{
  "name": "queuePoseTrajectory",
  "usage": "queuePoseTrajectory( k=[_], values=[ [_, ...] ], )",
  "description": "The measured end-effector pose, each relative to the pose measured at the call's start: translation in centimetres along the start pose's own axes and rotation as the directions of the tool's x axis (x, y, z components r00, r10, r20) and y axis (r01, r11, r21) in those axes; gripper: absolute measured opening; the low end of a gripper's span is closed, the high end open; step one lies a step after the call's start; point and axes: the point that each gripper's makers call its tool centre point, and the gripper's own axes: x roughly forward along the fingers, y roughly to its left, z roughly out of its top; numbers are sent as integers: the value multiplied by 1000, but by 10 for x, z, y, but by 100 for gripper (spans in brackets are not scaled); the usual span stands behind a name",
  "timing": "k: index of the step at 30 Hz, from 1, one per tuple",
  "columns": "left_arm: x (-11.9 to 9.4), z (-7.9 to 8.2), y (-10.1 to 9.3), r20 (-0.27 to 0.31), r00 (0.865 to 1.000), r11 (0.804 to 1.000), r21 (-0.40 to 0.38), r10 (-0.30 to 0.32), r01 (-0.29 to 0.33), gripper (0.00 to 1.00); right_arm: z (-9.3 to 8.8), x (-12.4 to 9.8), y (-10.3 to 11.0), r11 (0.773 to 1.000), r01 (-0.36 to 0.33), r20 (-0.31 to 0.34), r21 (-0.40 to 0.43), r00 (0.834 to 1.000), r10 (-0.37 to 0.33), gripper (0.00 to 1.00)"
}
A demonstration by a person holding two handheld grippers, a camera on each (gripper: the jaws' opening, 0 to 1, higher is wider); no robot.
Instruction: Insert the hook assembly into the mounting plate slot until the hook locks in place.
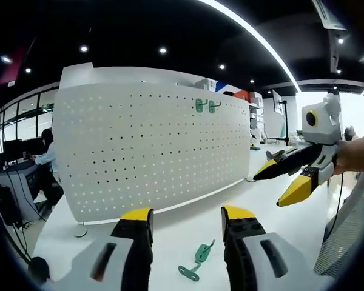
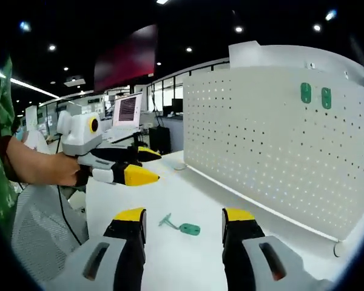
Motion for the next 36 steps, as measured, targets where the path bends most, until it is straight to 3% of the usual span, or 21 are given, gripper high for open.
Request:
queuePoseTrajectory(
  k=[7,18,27,36],
  values=[
    [0,-2,4,-6,1000,1000,0,5,-5,45,-25,26,-6,1000,-8,-71,24,997,10,45],
    [1,-4,9,-13,1000,1000,-5,15,-15,44,-46,59,4,998,-60,-134,16,989,61,39],
    [2,-8,14,-24,999,1000,-9,22,-22,44,-67,76,-3,999,-53,-191,7,980,53,30],
    [4,-10,16,-30,999,1000,-13,25,-25,43,-79,83,-10,997,-38,-215,70,975,52,21]
  ],
)
